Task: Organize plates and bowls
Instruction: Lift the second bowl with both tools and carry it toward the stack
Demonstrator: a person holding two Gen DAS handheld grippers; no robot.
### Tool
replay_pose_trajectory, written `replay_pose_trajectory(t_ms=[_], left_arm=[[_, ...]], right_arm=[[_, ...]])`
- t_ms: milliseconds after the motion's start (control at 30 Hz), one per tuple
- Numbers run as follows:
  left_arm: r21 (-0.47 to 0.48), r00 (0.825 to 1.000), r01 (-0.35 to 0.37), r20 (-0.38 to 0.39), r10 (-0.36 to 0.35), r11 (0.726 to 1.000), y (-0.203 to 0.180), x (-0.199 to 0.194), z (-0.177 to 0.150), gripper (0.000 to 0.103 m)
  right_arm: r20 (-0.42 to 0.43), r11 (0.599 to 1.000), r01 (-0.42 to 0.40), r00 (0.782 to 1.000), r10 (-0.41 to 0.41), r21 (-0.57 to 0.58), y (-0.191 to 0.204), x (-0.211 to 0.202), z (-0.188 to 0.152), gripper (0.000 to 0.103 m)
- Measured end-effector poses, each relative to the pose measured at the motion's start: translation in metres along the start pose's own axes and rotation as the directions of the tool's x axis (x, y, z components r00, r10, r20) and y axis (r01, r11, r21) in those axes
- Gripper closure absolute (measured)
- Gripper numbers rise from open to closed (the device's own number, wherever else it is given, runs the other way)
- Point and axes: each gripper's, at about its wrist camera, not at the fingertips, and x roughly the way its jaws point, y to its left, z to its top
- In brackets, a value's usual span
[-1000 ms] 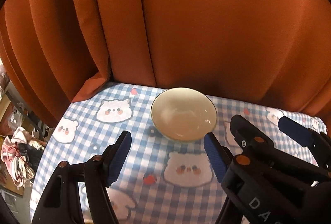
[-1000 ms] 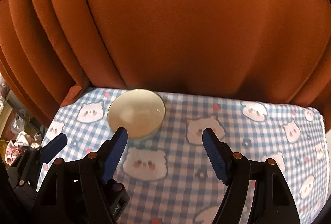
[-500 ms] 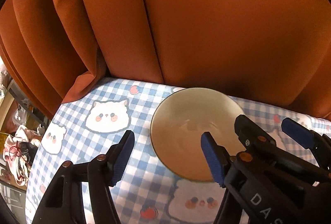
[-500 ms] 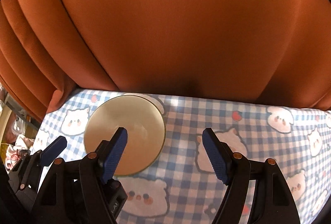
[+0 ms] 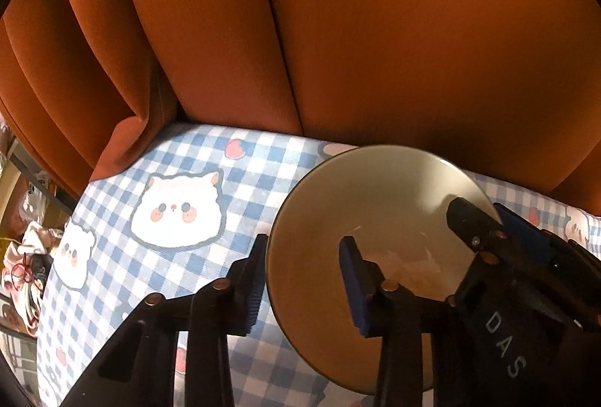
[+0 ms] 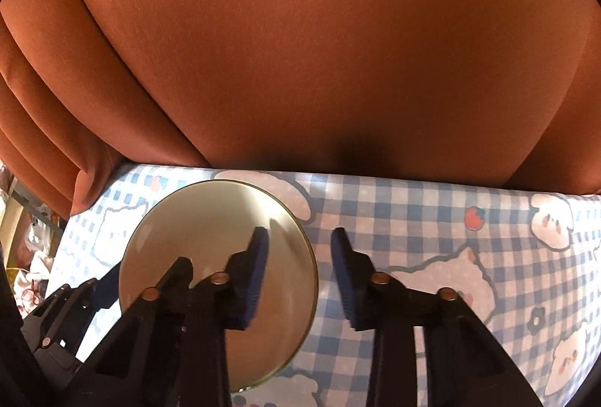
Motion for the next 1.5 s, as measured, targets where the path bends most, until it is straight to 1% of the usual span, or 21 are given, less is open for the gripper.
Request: replay_pose_trajectory(t_ms=[67, 133, 233, 433, 700, 1033, 1233, 1500], left_arm=[[-0.005, 1.000, 0.002, -0.007, -0.002, 1.000, 0.000, 0.002, 0.000, 0.073], [-0.005, 1.000, 0.003, -0.014, -0.003, 1.000, -0.001, 0.002, -0.001, 0.074], [0.007, 1.000, -0.009, -0.007, 0.009, 1.000, -0.002, 0.002, -0.002, 0.076], [0.005, 1.000, 0.009, -0.025, -0.009, 1.000, -0.002, 0.000, -0.004, 0.076], [0.012, 1.000, 0.019, -0.012, -0.019, 1.000, -0.005, -0.018, -0.007, 0.076], [0.031, 0.999, 0.038, 0.027, -0.039, 0.999, -0.002, -0.051, -0.003, 0.076], [0.042, 0.998, 0.040, 0.044, -0.042, 0.998, 0.006, -0.071, -0.006, 0.076], [0.059, 0.993, 0.091, 0.076, -0.095, 0.994, 0.021, -0.105, -0.011, 0.076]], right_arm=[[-0.008, 1.000, -0.008, 1.000, 0.008, -0.006, 0.001, 0.004, 0.000, 0.079], [-0.004, 1.000, -0.004, 1.000, 0.004, -0.015, 0.002, 0.006, 0.000, 0.081], [0.006, 0.999, -0.007, 1.000, 0.007, -0.033, 0.002, 0.004, -0.001, 0.081], [0.000, 1.000, 0.006, 1.000, -0.006, -0.023, 0.002, -0.001, -0.002, 0.081], [0.000, 1.000, 0.017, 1.000, -0.017, -0.017, 0.000, -0.016, -0.003, 0.081], [0.038, 0.999, 0.035, 0.999, -0.035, -0.004, 0.006, -0.053, 0.000, 0.081], [0.042, 0.999, 0.041, 0.998, -0.041, 0.011, 0.015, -0.074, -0.005, 0.081], [0.076, 0.996, 0.082, 0.994, -0.084, 0.026, 0.033, -0.115, -0.013, 0.081]])
